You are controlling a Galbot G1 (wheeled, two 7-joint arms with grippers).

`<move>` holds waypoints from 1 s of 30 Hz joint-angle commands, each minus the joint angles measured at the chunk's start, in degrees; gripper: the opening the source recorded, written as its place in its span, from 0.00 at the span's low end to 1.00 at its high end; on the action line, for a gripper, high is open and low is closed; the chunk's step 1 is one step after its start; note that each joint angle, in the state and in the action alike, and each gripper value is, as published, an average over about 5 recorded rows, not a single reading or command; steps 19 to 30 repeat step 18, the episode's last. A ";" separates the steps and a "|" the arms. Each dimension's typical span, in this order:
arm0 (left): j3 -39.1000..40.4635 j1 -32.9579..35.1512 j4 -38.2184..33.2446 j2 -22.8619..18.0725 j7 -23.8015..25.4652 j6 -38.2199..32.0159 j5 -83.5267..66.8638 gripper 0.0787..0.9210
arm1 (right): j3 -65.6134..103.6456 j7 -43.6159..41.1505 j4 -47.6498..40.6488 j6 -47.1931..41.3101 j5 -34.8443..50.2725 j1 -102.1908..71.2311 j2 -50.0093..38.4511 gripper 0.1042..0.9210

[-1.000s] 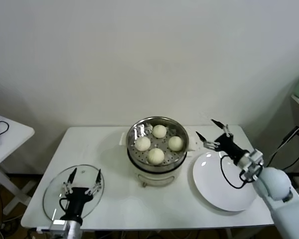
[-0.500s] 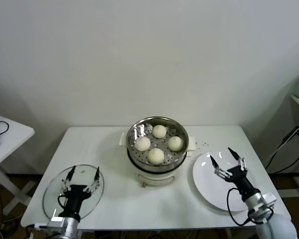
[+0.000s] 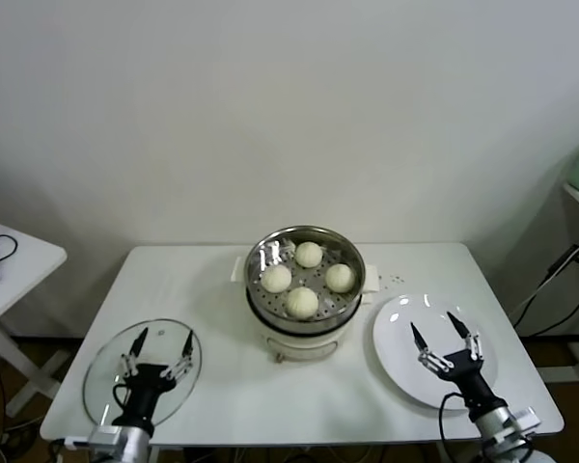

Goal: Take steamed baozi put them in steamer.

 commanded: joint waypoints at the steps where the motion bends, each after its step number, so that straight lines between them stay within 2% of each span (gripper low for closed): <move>1: -0.48 0.08 0.80 0.04 1.82 -0.76 -2.13 0.88 | 0.52 -0.31 0.10 0.99 0.52 -1.93 1.77 0.88; 30: -1.44 1.39 -0.23 -0.48 0.91 -2.38 -1.39 0.88 | -0.35 -0.37 -0.66 0.64 0.98 -0.97 0.78 0.88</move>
